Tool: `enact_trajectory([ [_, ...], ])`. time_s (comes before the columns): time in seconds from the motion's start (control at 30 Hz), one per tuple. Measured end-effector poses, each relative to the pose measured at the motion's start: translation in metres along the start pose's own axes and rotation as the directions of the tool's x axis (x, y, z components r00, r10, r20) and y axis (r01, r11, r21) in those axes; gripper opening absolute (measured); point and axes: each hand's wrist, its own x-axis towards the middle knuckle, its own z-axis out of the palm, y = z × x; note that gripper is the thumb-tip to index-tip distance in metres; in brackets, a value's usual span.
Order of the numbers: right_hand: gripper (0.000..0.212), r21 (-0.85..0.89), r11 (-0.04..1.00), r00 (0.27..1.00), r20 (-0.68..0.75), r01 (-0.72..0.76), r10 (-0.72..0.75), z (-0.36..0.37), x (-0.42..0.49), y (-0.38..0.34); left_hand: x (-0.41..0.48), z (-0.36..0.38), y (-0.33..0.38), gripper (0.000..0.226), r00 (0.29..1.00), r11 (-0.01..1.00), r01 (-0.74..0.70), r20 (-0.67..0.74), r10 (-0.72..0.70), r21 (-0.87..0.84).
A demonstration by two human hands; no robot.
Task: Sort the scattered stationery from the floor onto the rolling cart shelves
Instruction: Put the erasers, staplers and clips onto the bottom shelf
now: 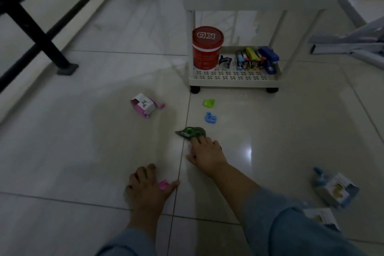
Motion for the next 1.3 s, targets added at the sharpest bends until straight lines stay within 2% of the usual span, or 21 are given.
enact_trajectory([
  [0.13, 0.049, 0.043, 0.995, 0.996, 0.014, -0.086, 0.086, 0.002, -0.003, 0.007, 0.009, 0.019, 0.002, 0.060, 0.958, 0.971, -0.240, -0.165, 0.234, -0.017],
  [0.27, 0.048, 0.145, 0.963, 0.974, 0.011, -0.227, 0.228, 0.005, -0.003, 0.017, 0.022, 0.028, 0.026, 0.031, 0.858, 0.911, -0.409, -0.363, 0.364, -0.050],
  [0.33, 0.045, 0.152, 0.963, 0.975, 0.014, -0.221, 0.221, 0.006, -0.003, 0.022, 0.027, 0.029, 0.035, 0.027, 0.839, 0.890, -0.451, -0.373, 0.396, -0.070],
  [0.4, 0.040, 0.205, 0.957, 0.978, 0.010, -0.206, 0.208, 0.006, -0.004, 0.026, 0.034, 0.029, 0.038, 0.028, 0.857, 0.888, -0.440, -0.356, 0.372, -0.131],
  [0.47, 0.028, 0.420, 0.877, 0.961, -0.035, -0.234, 0.273, 0.006, -0.005, 0.032, 0.040, 0.027, 0.039, 0.029, 0.869, 0.879, -0.440, -0.330, 0.367, -0.182],
  [0.53, 0.017, 0.637, 0.728, 0.925, -0.063, -0.252, 0.375, 0.001, -0.005, 0.040, 0.048, 0.026, 0.038, 0.024, 0.849, 0.864, -0.482, -0.320, 0.421, -0.143],
  [0.6, 0.014, 0.693, 0.685, 0.920, -0.081, -0.225, 0.384, -0.008, 0.001, 0.047, 0.053, 0.027, 0.037, 0.022, 0.823, 0.843, -0.527, -0.313, 0.474, -0.108],
  [0.67, 0.014, 0.664, 0.727, 0.926, -0.140, -0.175, 0.351, -0.019, 0.013, 0.054, 0.054, 0.029, 0.034, 0.023, 0.817, 0.847, -0.526, -0.325, 0.477, -0.077],
  [0.77, 0.031, 0.496, 0.863, 0.925, -0.274, -0.098, 0.263, -0.024, 0.037, 0.062, 0.054, 0.031, 0.033, 0.028, 0.843, 0.887, -0.459, -0.339, 0.417, -0.053],
  [0.83, 0.032, 0.333, 0.933, 0.939, -0.257, -0.138, 0.230, -0.023, 0.053, 0.066, 0.055, 0.032, 0.033, 0.027, 0.851, 0.887, -0.452, -0.343, 0.398, -0.093],
  [0.93, 0.036, 0.133, 0.976, 0.965, -0.174, -0.175, 0.197, -0.019, 0.068, 0.068, 0.060, 0.033, 0.034, 0.018, 0.853, 0.879, -0.453, -0.358, 0.379, -0.148],
  [1.03, 0.044, 0.108, 0.981, 0.968, -0.177, -0.159, 0.176, -0.007, 0.071, 0.069, 0.069, 0.029, 0.036, 0.010, 0.852, 0.845, -0.480, -0.356, 0.384, -0.238],
  [1.13, 0.033, 0.121, 0.990, 0.944, -0.310, -0.076, 0.111, 0.007, 0.069, 0.072, 0.078, 0.025, 0.036, 0.008, 0.857, 0.793, -0.499, -0.338, 0.390, -0.350],
  [1.3, 0.022, 0.182, 0.982, 0.928, -0.372, 0.058, 0.014, 0.005, 0.075, 0.078, 0.089, 0.023, 0.037, 0.012, 0.885, 0.767, -0.444, -0.363, 0.292, -0.464],
])
